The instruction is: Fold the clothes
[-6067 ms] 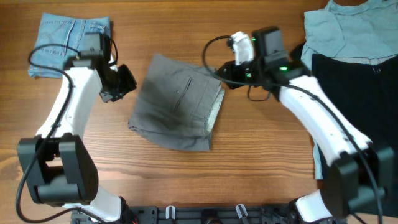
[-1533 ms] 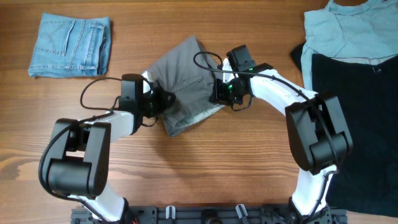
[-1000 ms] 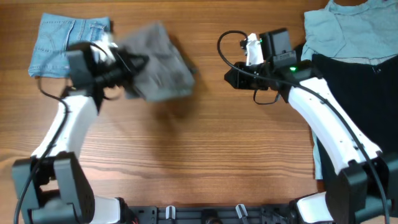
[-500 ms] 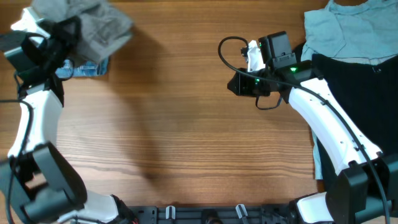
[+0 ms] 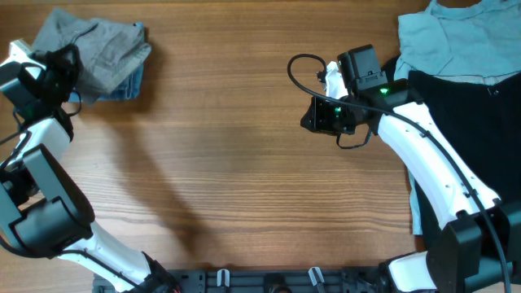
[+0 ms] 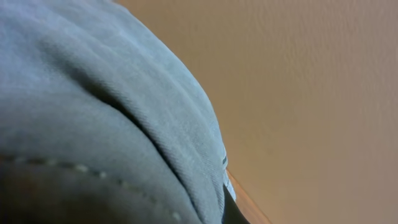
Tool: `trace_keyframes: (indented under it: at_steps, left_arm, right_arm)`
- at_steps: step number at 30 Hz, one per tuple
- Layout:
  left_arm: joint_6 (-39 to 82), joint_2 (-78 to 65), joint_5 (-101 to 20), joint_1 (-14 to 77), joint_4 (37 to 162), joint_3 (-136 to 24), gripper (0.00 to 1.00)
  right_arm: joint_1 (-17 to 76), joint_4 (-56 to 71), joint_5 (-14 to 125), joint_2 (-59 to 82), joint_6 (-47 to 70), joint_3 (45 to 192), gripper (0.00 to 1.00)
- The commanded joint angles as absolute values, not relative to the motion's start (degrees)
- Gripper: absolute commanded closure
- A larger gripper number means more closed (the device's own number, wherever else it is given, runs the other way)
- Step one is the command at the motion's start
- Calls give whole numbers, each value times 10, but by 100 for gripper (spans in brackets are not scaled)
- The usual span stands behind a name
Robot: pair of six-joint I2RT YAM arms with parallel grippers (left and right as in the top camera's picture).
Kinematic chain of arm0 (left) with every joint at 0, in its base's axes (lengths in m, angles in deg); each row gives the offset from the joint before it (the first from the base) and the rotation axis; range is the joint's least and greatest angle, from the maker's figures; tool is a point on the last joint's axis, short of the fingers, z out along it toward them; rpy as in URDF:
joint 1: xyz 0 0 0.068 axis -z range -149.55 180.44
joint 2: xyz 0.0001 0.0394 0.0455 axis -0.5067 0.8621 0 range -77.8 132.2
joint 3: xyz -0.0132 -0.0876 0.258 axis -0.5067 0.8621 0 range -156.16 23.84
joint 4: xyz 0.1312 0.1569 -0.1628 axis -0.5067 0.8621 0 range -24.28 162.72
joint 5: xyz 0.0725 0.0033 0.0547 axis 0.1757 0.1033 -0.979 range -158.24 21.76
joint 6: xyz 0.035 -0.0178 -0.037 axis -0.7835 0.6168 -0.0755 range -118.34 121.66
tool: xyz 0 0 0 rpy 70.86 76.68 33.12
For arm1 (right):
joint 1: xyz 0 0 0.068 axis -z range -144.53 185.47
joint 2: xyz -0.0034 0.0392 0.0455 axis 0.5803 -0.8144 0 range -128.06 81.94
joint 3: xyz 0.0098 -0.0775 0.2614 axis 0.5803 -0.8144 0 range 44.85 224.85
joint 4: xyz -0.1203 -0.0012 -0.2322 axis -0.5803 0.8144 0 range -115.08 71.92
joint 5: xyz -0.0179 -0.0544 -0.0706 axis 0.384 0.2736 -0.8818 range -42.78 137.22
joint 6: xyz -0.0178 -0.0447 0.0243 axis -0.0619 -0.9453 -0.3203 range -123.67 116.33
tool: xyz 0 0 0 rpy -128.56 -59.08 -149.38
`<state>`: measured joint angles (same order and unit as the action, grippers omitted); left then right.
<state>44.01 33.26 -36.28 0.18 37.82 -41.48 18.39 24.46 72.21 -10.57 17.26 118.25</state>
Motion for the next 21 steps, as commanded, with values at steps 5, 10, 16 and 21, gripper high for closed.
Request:
trace_keyframes:
  at_steps: [5,10,16,21]
  left_arm:
    - [446,330,-415,-12,367,-437,96]
    - [441,337,-426,-1,368,-459,96]
    - [439,376,-424,-2,403,-468,88]
    - [394,379,-400,-5,494,-468,3]
  right_arm:
    - [183,251,718,-101,189,1183,82]
    - [183,253,723,-101,190,1183,82]
    - [183,258,730,-101,190,1183,83]
    - [183,258,730,-101,190,1183,83]
